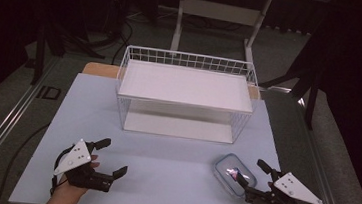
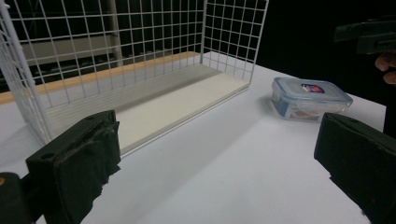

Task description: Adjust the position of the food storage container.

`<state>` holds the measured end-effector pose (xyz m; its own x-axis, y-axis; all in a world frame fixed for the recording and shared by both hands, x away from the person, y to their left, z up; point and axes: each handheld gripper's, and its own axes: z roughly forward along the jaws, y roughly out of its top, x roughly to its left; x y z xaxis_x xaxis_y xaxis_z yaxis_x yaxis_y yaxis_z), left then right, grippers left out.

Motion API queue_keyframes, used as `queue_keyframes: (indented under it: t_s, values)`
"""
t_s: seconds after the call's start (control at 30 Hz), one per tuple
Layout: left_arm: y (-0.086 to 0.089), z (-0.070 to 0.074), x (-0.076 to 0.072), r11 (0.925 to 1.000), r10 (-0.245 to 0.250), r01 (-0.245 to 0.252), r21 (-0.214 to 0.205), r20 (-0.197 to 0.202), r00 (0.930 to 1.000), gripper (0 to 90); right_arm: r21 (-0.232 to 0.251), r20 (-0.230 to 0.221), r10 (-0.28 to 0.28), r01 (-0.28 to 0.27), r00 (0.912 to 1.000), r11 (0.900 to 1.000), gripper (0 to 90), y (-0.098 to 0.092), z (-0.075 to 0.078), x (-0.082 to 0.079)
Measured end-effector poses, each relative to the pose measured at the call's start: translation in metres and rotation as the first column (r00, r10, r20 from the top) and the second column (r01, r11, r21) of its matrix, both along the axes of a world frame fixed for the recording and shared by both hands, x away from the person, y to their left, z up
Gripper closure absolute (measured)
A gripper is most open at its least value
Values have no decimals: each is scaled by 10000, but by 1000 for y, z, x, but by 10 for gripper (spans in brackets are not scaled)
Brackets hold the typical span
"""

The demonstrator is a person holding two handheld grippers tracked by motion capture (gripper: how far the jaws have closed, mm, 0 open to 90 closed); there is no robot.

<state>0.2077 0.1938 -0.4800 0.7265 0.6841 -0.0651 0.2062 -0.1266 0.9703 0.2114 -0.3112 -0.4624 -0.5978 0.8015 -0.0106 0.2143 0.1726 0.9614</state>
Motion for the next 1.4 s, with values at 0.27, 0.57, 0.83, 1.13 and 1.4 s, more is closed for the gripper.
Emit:
queue_keyframes:
  t_s: [0.27, 0.57, 0.83, 1.13, 1.4]
  values:
    - [0, 0, 1, 9998, 30, -29, -191, 40, 10000, 13, 381, -15, -146, 147, 9999, 9992, 121, 1, 10, -6]
    - [-3, -2, 3, 9998, -130, 130, -123, -14, 9999, 13, -405, -386, 604, -619, 9974, 9973, 168, -1, 26, -9]
    - [-5, -1, 2, 9997, -203, 203, -109, -4, 9998, 13, -983, -1403, 466, -607, 9890, 9933, 619, -21, 6, -10]
    - [-5, -1, 4, 9998, -135, 136, -148, 41, 9999, 13, -2157, -2472, 458, -1010, 9679, 9712, 899, -41, -18, -13]
    - [-7, 0, 4, 9998, -140, 141, -118, 100, 9999, 13, -2458, -3065, -322, -464, 9513, 9682, 899, -58, -40, -8]
